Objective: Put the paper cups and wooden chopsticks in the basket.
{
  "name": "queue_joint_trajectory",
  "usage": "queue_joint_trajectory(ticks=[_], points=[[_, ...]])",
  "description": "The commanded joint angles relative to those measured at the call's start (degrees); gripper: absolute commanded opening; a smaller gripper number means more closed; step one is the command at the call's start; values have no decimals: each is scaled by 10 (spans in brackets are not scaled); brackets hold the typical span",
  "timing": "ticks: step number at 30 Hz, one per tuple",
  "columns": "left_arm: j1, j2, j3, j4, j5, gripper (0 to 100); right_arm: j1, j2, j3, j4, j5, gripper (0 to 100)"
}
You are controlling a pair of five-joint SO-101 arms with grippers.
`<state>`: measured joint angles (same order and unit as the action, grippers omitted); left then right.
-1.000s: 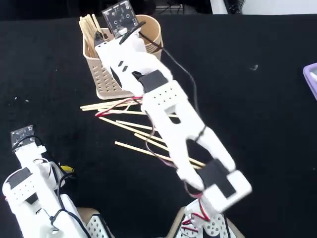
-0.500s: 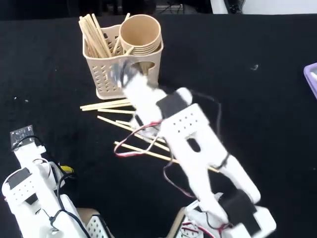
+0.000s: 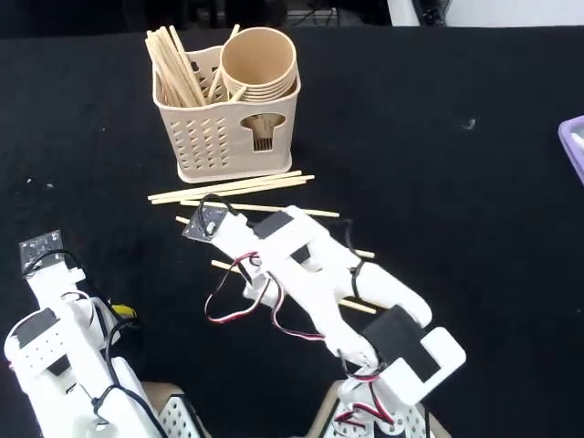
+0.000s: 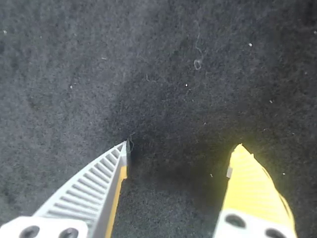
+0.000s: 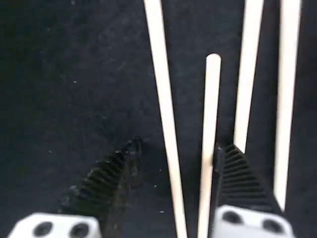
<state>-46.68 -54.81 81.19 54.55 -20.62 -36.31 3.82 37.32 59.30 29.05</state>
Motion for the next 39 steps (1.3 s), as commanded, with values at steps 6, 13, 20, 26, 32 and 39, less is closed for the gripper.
queue_joint_trajectory(ticks=[6,13,20,26,32,39], points=[[-2,-4,2,-6,1,321,44,-42,-11,17,21,9],[-1,-4,2,-6,1,321,46,-186,-8,76,23,10],[-1,-4,2,-6,1,321,11,-190,14,48,18,10],[-3,-4,2,-6,1,321,-36,-87,10,-65,-11,22],[-4,-4,2,-6,1,321,-35,-35,-27,-18,-7,175],[-4,-4,2,-6,1,321,-38,-29,-9,-29,-5,145]])
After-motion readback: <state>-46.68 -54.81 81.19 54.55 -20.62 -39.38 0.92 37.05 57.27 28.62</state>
